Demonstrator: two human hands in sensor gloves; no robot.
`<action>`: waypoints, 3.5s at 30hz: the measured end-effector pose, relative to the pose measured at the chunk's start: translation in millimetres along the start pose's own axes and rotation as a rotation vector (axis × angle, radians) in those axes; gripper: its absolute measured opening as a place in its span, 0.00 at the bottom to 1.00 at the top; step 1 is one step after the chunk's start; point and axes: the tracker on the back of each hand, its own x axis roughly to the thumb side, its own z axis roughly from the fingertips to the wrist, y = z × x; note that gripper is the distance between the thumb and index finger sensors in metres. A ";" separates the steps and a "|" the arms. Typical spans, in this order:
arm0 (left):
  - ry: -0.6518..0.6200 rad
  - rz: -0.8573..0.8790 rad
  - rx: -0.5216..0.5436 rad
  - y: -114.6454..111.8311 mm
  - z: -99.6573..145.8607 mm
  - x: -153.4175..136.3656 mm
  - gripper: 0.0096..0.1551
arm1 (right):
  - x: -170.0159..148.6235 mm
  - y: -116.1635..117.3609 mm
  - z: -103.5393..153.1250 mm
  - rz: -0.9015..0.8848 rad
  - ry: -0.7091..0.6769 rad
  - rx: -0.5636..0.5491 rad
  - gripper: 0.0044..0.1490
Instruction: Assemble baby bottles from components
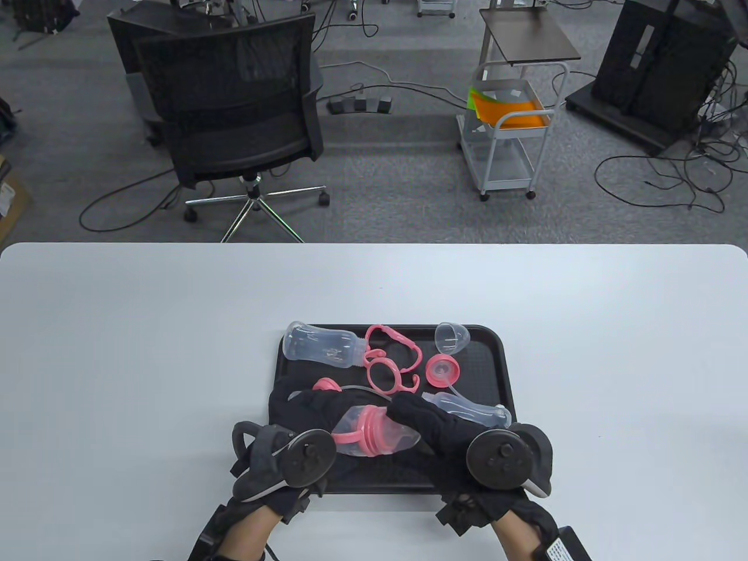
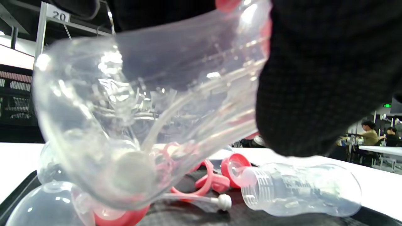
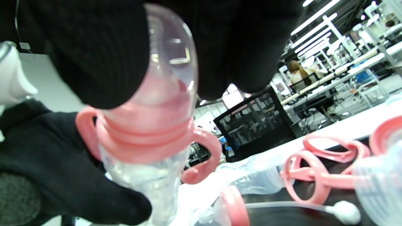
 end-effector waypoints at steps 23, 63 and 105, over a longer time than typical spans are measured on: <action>-0.066 0.000 0.110 18.2 9.1 8.8 0.64 | 50.1 2.2 0.8 0.179 -0.178 -0.089 0.49; 0.603 0.633 0.280 0.9 -19.4 -177.4 0.64 | -92.8 -56.4 22.2 0.209 0.210 -0.053 0.56; 0.784 0.792 0.221 -88.3 -31.9 -230.8 0.81 | -114.0 14.0 17.2 0.772 0.273 0.436 0.67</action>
